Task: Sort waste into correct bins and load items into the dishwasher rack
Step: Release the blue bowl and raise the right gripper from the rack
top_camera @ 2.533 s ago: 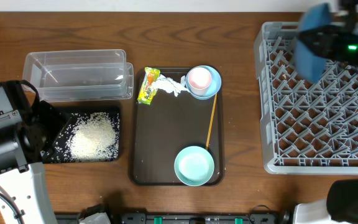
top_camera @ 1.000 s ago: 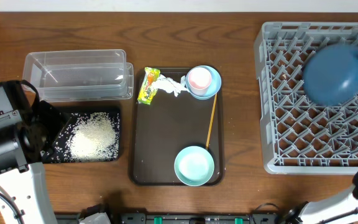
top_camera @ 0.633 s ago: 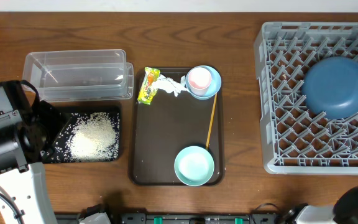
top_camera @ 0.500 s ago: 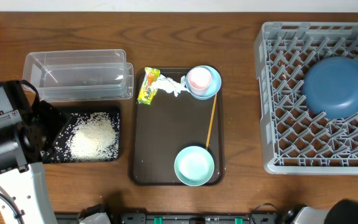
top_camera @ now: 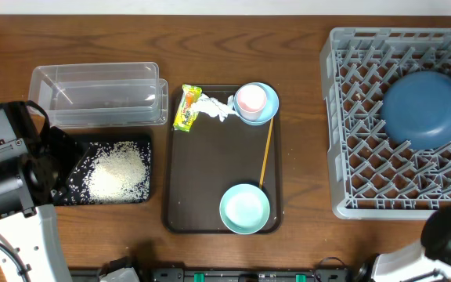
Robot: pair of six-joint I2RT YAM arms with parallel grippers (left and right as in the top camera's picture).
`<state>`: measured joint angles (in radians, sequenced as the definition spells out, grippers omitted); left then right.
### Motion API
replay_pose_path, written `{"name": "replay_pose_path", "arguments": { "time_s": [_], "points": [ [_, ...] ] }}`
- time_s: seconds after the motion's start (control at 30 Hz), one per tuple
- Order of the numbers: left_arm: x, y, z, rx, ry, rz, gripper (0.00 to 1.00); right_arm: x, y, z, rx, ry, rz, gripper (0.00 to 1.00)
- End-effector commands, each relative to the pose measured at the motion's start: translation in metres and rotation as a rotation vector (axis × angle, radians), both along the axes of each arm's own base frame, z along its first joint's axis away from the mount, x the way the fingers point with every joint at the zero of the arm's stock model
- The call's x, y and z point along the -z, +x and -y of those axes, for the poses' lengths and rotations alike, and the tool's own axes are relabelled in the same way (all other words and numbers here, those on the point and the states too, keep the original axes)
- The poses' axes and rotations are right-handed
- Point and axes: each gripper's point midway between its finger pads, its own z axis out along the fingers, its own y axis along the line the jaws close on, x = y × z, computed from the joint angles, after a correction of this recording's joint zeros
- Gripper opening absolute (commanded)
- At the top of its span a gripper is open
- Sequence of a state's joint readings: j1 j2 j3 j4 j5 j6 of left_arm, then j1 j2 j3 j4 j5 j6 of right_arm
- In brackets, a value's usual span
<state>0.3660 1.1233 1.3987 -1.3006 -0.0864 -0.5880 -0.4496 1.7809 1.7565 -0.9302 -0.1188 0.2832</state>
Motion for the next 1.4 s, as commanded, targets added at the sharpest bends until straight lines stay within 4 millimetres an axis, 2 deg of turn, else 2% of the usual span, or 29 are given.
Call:
{"name": "replay_pose_path", "arguments": {
  "time_s": [0.0,0.07,0.23,0.4,0.47,0.53,0.63,0.73,0.87,1.0,1.13,1.23,1.37],
  "points": [
    [-0.005,-0.001,-0.005,-0.022,0.018,0.008,0.92,0.027,0.007,-0.002,-0.017,0.032,-0.047,0.01],
    [-0.005,-0.001,-0.005,-0.022,0.018,0.008,0.92,0.045,0.014,-0.004,-0.035,0.066,-0.069,0.01],
    [-0.005,-0.001,-0.005,-0.022,0.018,0.008,0.92,0.075,0.016,0.003,-0.018,0.074,-0.132,0.01],
    [-0.005,-0.001,-0.005,-0.022,0.018,0.008,0.92,0.094,0.009,0.015,0.021,0.050,-0.198,0.01],
    [-0.005,-0.001,-0.005,-0.022,0.018,0.008,0.92,0.094,0.005,0.024,0.055,0.012,-0.217,0.01],
    [-0.005,-0.001,-0.005,-0.022,0.018,0.008,0.92,0.086,-0.001,0.036,0.093,-0.042,-0.224,0.01],
    [-0.005,-0.001,-0.005,-0.022,0.018,0.008,0.92,0.070,-0.010,0.049,0.153,-0.095,-0.214,0.02],
    [-0.005,-0.001,-0.005,-0.022,0.018,0.008,0.92,0.051,-0.015,0.053,0.187,-0.123,-0.188,0.02],
    [-0.005,-0.001,-0.005,-0.022,0.018,0.008,0.92,0.028,-0.018,0.046,0.176,-0.124,-0.140,0.04],
    [-0.005,-0.001,-0.005,-0.022,0.018,0.008,0.92,0.019,-0.010,0.018,0.089,-0.048,-0.090,0.05],
    [-0.005,-0.001,-0.005,-0.022,0.018,0.008,0.92,0.034,-0.009,0.004,0.035,-0.039,-0.142,0.06],
    [-0.005,-0.001,-0.005,-0.022,0.018,0.008,0.92,0.053,-0.007,-0.005,0.011,-0.018,-0.190,0.06],
    [-0.005,-0.001,-0.005,-0.022,0.018,0.008,0.92,0.080,-0.012,-0.003,0.031,-0.009,-0.261,0.06]
  ]
}}
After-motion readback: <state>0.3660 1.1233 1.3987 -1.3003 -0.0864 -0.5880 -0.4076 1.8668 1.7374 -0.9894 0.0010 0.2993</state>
